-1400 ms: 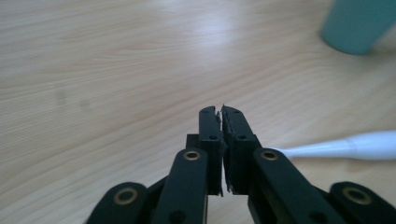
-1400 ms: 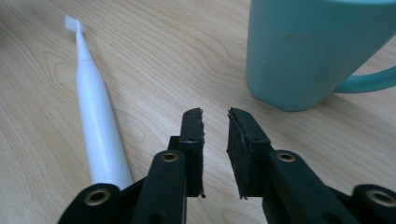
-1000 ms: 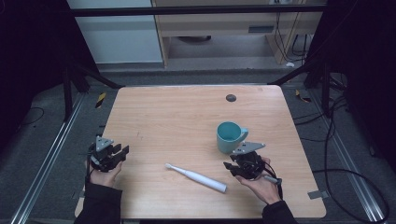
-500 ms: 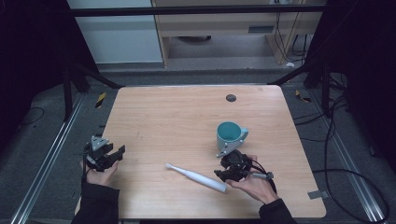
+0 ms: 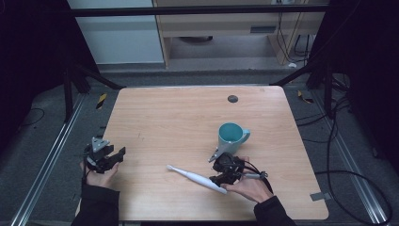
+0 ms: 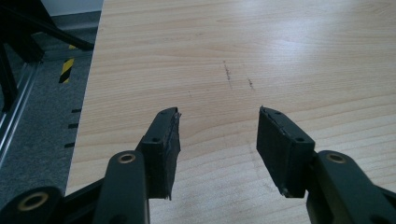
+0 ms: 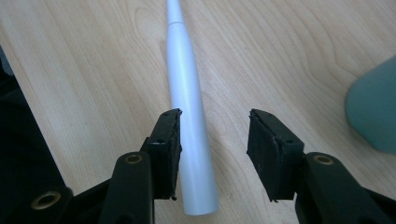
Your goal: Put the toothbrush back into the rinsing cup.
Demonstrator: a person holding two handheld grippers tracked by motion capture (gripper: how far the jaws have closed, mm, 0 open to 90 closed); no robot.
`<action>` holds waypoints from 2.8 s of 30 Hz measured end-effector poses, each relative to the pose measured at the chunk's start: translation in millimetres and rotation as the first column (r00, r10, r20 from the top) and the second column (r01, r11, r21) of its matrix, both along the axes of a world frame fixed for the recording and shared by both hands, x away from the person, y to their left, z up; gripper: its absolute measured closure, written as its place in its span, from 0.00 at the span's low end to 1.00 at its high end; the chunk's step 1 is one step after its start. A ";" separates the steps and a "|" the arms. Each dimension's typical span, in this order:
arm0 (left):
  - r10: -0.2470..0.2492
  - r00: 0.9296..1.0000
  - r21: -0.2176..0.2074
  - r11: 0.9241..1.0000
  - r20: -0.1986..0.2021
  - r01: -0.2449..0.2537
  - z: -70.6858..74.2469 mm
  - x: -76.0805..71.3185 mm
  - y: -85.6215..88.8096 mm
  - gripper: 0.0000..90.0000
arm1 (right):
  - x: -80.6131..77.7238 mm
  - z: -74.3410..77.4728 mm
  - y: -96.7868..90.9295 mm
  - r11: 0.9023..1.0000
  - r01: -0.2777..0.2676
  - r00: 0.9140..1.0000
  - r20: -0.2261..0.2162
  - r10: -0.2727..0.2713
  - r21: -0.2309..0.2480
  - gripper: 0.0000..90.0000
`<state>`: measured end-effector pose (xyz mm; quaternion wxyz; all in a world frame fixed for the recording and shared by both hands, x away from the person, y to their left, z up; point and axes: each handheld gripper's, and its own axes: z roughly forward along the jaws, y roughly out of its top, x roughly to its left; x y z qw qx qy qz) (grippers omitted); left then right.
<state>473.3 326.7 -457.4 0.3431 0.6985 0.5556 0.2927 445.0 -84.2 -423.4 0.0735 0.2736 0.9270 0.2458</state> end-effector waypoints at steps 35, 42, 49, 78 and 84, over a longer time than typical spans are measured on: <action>-0.005 1.000 0.020 1.000 -0.024 0.006 -3.2 2.1 -0.6 0.56 | 14.2 -38.3 40.5 0.976 -0.116 0.985 -0.146 0.089 -0.185 0.64; -0.006 1.000 0.023 1.000 -0.028 0.006 -3.7 2.4 -1.0 0.57 | 16.6 -42.8 43.9 0.973 -0.113 0.985 -0.150 0.083 -0.203 0.68; -0.006 0.999 0.025 1.000 -0.032 0.006 -4.2 2.8 -1.5 0.57 | 17.5 -44.1 46.4 0.970 -0.111 0.985 -0.152 0.079 -0.218 0.72; -0.008 0.999 0.026 1.000 -0.033 0.009 -4.1 2.6 -2.3 0.58 | 12.2 -9.8 31.5 1.000 -0.024 0.997 -0.075 0.025 0.016 0.74; -0.008 1.000 0.026 1.000 -0.030 0.009 -3.9 2.4 -2.6 0.58 | 11.5 3.5 21.4 0.988 0.022 1.000 -0.014 -0.020 0.151 0.74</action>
